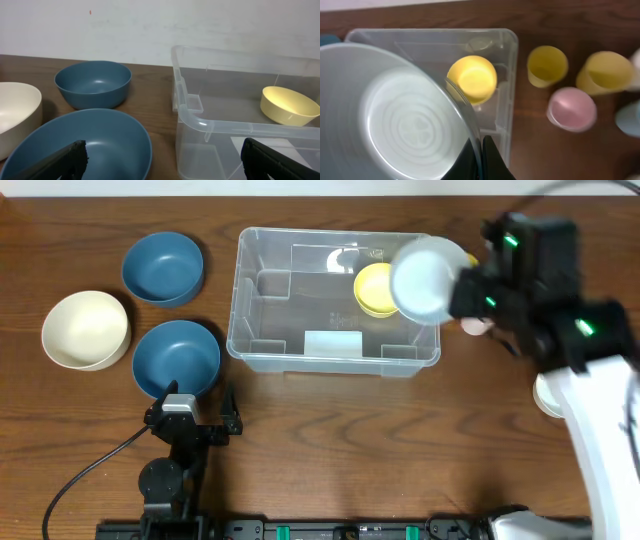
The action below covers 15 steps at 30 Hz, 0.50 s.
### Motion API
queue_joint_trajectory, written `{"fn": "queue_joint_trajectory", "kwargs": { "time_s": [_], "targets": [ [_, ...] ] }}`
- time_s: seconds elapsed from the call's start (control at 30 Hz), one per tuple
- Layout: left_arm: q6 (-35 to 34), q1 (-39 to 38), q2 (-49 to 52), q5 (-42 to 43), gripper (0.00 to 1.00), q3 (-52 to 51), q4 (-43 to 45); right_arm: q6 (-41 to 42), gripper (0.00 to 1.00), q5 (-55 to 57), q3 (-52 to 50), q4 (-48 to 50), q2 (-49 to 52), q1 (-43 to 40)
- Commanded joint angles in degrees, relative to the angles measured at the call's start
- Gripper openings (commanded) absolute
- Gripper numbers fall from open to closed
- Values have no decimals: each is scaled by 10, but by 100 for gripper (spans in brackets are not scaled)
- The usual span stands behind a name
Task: Pack container
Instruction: 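Carry the grey bowl into the bin and stack it on the yellow bowl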
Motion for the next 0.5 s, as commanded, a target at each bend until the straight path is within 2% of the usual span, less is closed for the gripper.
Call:
{"fn": "queue_joint_trajectory", "kwargs": {
  "time_s": [0.0, 0.23, 0.47],
  "targets": [
    [6, -2, -3, 6, 98, -10, -19, -9, 1, 32, 19, 26, 73, 23],
    [6, -2, -3, 6, 98, -10, -19, -6, 1, 40, 19, 90, 186, 30],
    [6, -2, -3, 6, 98, -10, -19, -9, 1, 52, 19, 142, 260, 30]
  ]
}}
